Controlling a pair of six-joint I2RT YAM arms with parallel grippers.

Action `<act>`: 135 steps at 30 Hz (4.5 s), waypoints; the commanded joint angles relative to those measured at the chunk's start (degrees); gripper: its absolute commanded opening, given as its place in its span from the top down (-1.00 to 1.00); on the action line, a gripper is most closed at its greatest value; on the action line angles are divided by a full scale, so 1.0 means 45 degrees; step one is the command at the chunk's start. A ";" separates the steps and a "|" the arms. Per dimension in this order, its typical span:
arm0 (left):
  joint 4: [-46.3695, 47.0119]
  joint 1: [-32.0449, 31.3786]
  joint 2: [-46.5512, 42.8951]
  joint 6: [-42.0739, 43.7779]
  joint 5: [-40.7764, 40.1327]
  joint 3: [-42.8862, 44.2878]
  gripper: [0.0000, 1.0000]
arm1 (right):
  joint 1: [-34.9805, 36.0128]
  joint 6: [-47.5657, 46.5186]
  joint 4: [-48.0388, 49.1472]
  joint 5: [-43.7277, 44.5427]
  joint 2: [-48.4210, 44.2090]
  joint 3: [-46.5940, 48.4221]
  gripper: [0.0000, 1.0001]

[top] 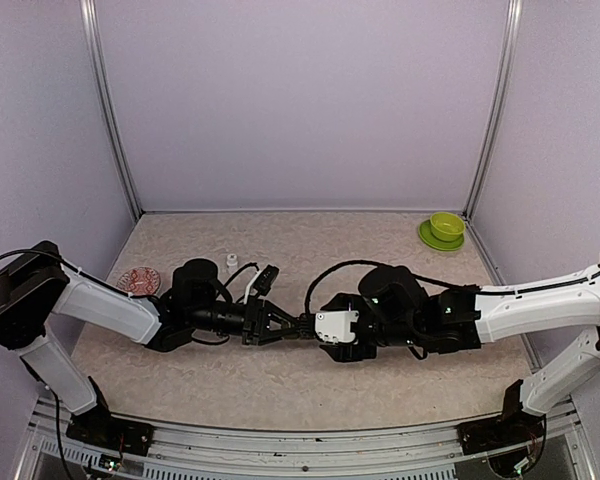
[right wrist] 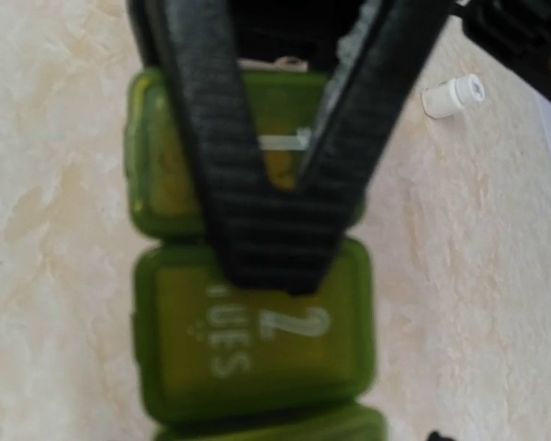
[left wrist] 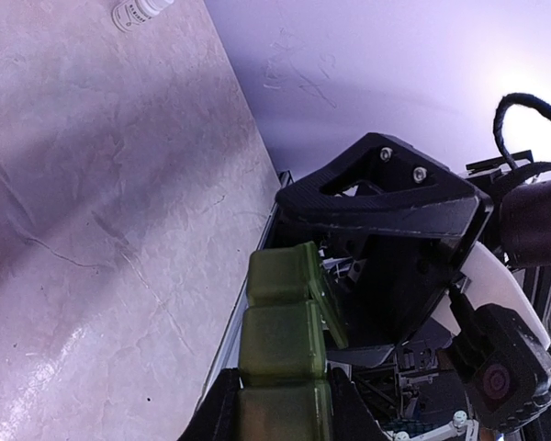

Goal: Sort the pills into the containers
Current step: Open the lid of the pill container, then place the pill container at the center of the board.

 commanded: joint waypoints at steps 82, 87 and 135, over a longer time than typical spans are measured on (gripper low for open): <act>-0.0654 0.0689 0.2443 0.1686 0.0233 0.1660 0.67 | -0.1406 0.1351 0.2399 0.4080 -0.1467 -0.0007 -0.63; -0.0443 0.1207 0.3603 0.1528 0.0519 0.2475 0.67 | -0.1466 0.1589 0.2441 0.4546 -0.1629 -0.0279 -0.63; -0.5247 0.3939 0.8313 0.3373 0.0610 0.8795 -0.36 | -0.1792 0.2077 0.2840 0.5180 -0.1323 -0.0905 -0.73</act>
